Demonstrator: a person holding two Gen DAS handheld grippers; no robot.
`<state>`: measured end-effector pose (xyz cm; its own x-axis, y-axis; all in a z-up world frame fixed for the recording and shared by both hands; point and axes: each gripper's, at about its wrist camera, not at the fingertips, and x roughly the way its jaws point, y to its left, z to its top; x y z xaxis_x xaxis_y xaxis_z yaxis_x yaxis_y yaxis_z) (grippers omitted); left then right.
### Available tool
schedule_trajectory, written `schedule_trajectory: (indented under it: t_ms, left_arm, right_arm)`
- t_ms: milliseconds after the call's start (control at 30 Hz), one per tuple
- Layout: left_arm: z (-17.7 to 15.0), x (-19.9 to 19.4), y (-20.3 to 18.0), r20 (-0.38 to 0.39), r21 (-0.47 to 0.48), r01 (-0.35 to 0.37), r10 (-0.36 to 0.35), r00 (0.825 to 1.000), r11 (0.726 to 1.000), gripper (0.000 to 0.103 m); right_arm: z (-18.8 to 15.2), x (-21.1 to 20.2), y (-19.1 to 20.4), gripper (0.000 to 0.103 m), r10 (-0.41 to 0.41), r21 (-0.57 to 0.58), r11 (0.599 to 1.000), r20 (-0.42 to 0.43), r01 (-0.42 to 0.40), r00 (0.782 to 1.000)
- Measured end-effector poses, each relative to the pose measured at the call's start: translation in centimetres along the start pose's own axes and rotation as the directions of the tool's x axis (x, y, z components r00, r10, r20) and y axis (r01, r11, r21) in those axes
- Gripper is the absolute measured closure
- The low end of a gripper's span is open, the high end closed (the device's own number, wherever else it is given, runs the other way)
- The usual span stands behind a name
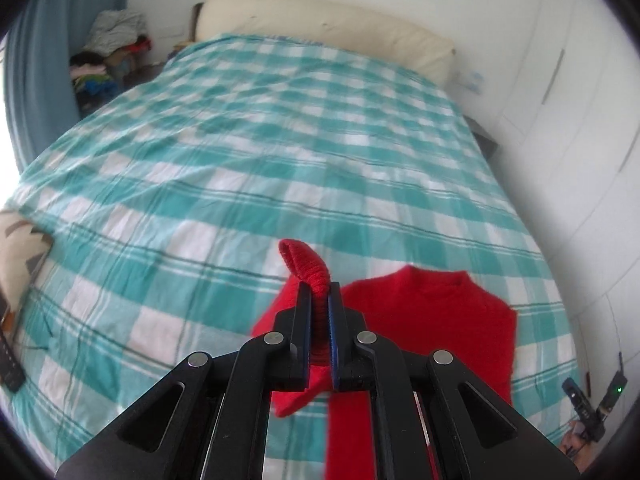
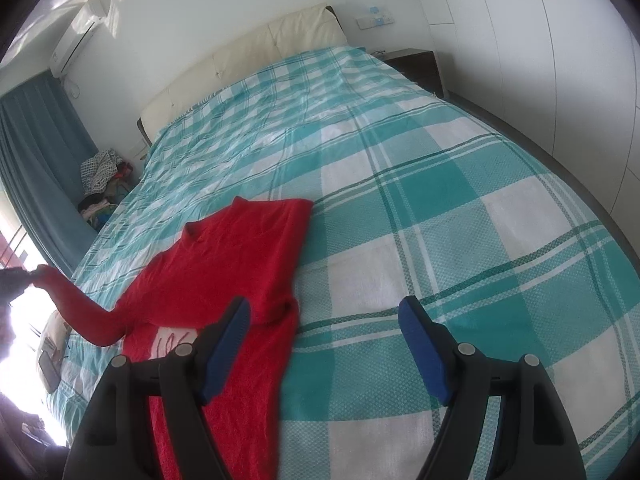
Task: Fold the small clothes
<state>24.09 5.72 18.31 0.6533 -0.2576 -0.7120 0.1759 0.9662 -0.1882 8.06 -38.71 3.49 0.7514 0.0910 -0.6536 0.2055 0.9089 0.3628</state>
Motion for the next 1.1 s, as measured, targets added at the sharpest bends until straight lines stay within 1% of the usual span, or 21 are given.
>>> schedule_trajectory:
  t_ms: [100,200,233,300,333,367,400,467,533,600,667,733,767,833,867,900,967,1033,1100]
  left_arm:
    - [-0.1,2.5,-8.7,-0.036,0.123,0.094,-0.090,0.995,0.988,0.098]
    - [-2.0,5.8,-15.7,-0.096,0.218,0.153,-0.135,0.986,0.964,0.096]
    - [-2.8,6.9,-17.6,-0.123,0.239,0.176,-0.150,0.981,0.955,0.092]
    - [-4.5,9.4,-20.0,-0.174,0.240,0.221,-0.182,0.968,0.945,0.068]
    - [-5.5,10.3,-20.8,-0.196,0.225,0.235,-0.192,0.962,0.945,0.040]
    - [-6.3,10.8,-21.1,-0.201,0.209,0.240,-0.199,0.959,0.948,0.029]
    - [-6.9,11.1,-21.1,-0.200,0.194,0.246,-0.207,0.958,0.950,0.028]
    - [-7.6,11.1,-20.2,-0.209,0.172,0.251,-0.213,0.954,0.953,0.028]
    - [-7.8,10.5,-18.2,-0.191,0.156,0.210,-0.179,0.965,0.965,0.027]
    - [-8.0,9.4,-15.1,-0.160,0.143,0.159,-0.136,0.978,0.977,0.022]
    - [-8.5,7.8,-11.6,-0.128,0.142,0.087,-0.069,0.989,0.986,0.017]
    - [-9.5,6.3,-8.2,-0.107,0.157,-0.017,0.034,0.994,0.987,0.016]
    - [-10.1,5.4,-6.5,-0.093,0.167,-0.081,0.098,0.991,0.983,0.014]
    - [-11.7,4.1,-3.3,-0.056,0.174,-0.204,0.216,0.975,0.963,0.010]
    - [-12.7,3.5,-1.9,-0.037,0.165,-0.250,0.259,0.965,0.954,0.007]
    - [-13.8,3.2,-0.4,-0.022,0.146,-0.283,0.289,0.957,0.948,0.006]
    - [-16.1,3.4,2.2,-0.019,0.091,-0.317,0.320,0.947,0.944,0.006]
    - [-18.0,4.1,4.1,-0.024,0.031,-0.328,0.329,0.944,0.944,0.006]
    - [-19.6,4.6,5.4,0.005,-0.007,-0.336,0.336,0.942,0.942,0.006]
  right_arm:
    - [0.1,-0.3,-0.3,0.027,0.000,0.009,1.000,0.006,-0.001,1.000]
    - [0.2,-0.6,-0.8,0.027,0.002,0.033,0.999,0.014,-0.003,1.000]
    - [0.3,-0.7,-1.0,0.027,0.002,0.038,0.999,0.018,-0.003,1.000]
    - [0.4,-0.8,-1.1,0.027,0.001,0.042,0.999,0.024,-0.002,1.000]
    - [0.5,-0.8,-1.1,0.027,0.000,0.041,0.999,0.027,-0.001,1.000]
    - [0.6,-0.8,-1.2,0.027,-0.002,0.039,0.999,0.028,0.000,1.000]
    - [0.6,-0.8,-1.2,0.027,-0.003,0.039,0.999,0.027,0.002,1.000]
    - [0.6,-0.8,-1.4,0.027,0.003,0.048,0.999,0.026,-0.004,1.000]
    - [0.7,-0.9,-1.5,0.027,0.010,0.057,0.998,0.027,-0.012,1.000]
    - [0.7,-1.1,-1.5,0.027,0.019,0.062,0.998,0.030,-0.021,0.999]
    - [0.7,-1.2,-1.5,0.027,0.028,0.064,0.997,0.033,-0.030,0.999]
    - [0.7,-1.3,-1.4,0.027,0.028,0.060,0.998,0.036,-0.030,0.999]
    - [0.7,-1.4,-1.4,0.027,0.026,0.058,0.998,0.036,-0.028,0.999]
    - [0.6,-1.4,-1.5,0.027,0.019,0.061,0.998,0.034,-0.021,0.999]
    - [0.6,-1.4,-1.6,0.027,0.014,0.064,0.998,0.034,-0.016,0.999]
    - [0.6,-1.3,-1.6,0.027,0.008,0.065,0.998,0.035,-0.010,0.999]
    - [0.6,-1.2,-1.7,0.027,-0.013,0.063,0.998,0.039,0.011,0.999]
    - [0.5,-1.1,-1.7,0.027,-0.047,0.051,0.998,0.047,0.044,0.998]
    - [0.3,-1.0,-1.6,0.027,-0.091,0.032,0.995,0.056,0.089,0.994]
